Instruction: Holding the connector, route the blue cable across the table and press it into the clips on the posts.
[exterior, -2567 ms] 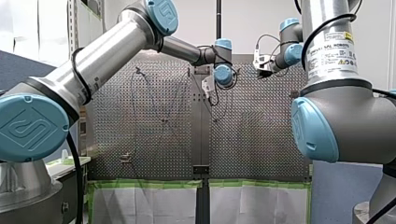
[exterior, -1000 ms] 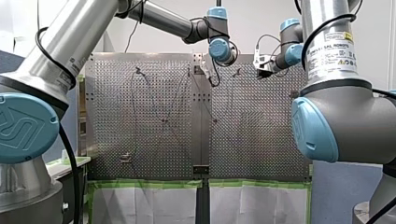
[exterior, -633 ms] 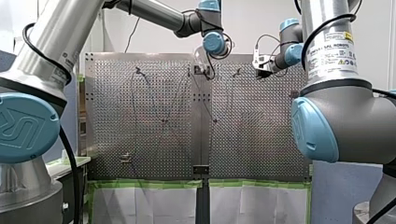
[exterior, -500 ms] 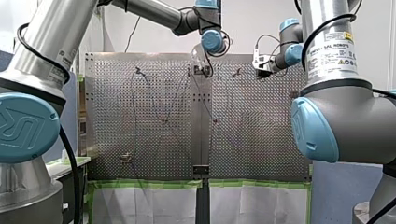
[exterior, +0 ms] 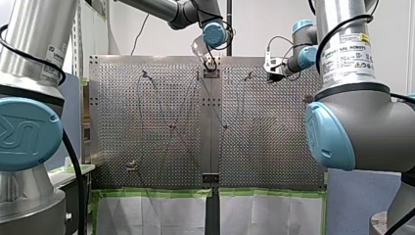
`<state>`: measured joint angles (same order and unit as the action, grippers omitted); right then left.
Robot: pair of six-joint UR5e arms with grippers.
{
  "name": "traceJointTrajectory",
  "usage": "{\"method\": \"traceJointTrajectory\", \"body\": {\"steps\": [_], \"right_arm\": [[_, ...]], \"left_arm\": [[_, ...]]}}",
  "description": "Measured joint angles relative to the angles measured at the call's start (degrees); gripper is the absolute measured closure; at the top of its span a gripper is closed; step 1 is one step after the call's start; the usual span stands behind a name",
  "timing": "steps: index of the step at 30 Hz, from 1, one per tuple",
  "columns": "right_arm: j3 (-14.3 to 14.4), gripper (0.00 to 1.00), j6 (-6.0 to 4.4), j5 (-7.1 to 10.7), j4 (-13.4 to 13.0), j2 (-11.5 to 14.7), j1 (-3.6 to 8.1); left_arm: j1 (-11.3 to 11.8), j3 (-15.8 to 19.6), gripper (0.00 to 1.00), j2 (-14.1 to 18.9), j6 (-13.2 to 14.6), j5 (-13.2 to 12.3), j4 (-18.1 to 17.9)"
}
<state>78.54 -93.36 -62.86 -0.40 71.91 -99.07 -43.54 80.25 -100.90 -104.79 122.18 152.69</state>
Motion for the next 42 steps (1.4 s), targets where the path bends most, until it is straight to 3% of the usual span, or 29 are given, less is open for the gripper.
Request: {"method": "traceJointTrajectory", "body": {"steps": [10,22,42], "right_arm": [[0.00,1.00,-0.01,0.01,0.04,-0.03,-0.03],[0.00,1.00,-0.02,-0.07,-0.03,-0.06,-0.03],[0.01,1.00,-0.17,-0.05,-0.04,-0.22,-0.06]], "left_arm": [[0.07,5.19,0.00,5.18,2.40,0.28,-5.17],[0.07,11.77,0.00,11.01,2.50,0.29,-10.62],[0.09,22.84,0.00,11.41,0.83,0.21,-10.65]]}}
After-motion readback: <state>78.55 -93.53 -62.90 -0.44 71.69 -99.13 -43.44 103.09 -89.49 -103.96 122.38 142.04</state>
